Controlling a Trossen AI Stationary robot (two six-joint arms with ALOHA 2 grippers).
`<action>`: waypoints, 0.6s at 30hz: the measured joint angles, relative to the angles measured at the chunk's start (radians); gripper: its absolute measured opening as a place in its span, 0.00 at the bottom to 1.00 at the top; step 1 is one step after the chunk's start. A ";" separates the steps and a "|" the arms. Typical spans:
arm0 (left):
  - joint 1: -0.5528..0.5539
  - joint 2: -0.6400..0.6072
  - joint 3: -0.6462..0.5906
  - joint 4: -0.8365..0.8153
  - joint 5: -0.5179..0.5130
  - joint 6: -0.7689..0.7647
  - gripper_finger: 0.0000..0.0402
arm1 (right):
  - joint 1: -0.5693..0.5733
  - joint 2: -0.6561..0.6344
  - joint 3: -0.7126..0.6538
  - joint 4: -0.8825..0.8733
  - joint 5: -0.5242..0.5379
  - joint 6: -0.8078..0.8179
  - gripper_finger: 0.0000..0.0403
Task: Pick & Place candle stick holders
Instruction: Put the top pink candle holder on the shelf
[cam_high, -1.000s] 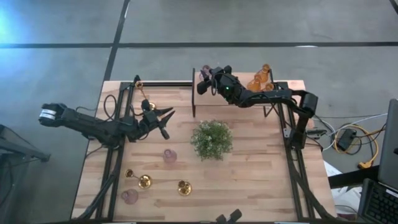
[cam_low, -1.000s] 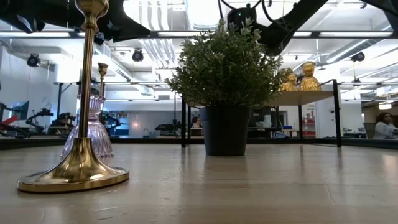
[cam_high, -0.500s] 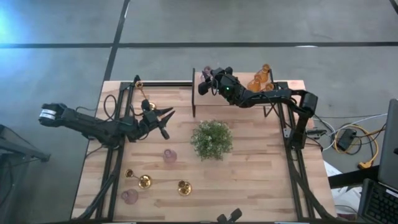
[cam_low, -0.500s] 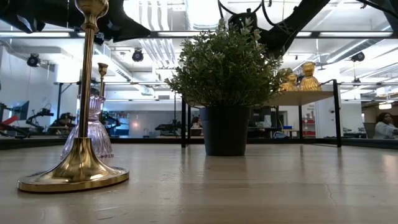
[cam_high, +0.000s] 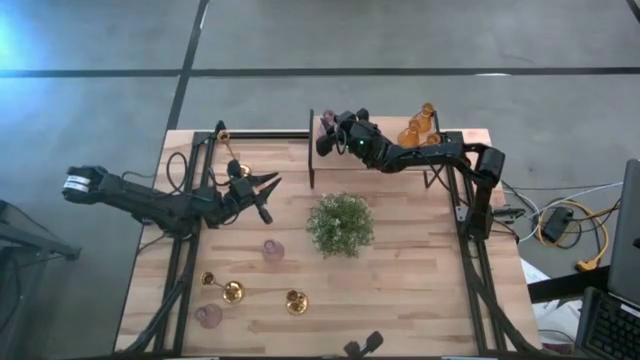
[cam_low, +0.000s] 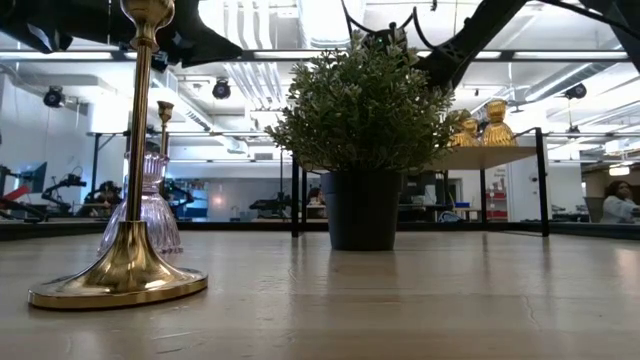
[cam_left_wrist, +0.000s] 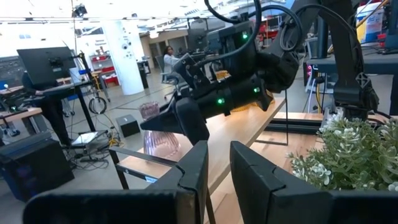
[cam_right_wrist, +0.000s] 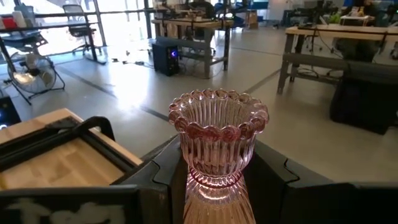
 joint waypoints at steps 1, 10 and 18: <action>0.000 0.000 0.000 0.000 0.000 0.000 0.18 | -0.003 0.000 0.002 0.001 0.000 0.000 0.29; 0.000 0.000 0.000 0.000 0.000 0.000 0.18 | -0.028 0.000 0.010 0.000 -0.028 0.004 0.29; 0.000 0.000 0.000 0.002 0.000 0.000 0.18 | -0.060 0.000 0.014 -0.001 -0.112 0.014 0.29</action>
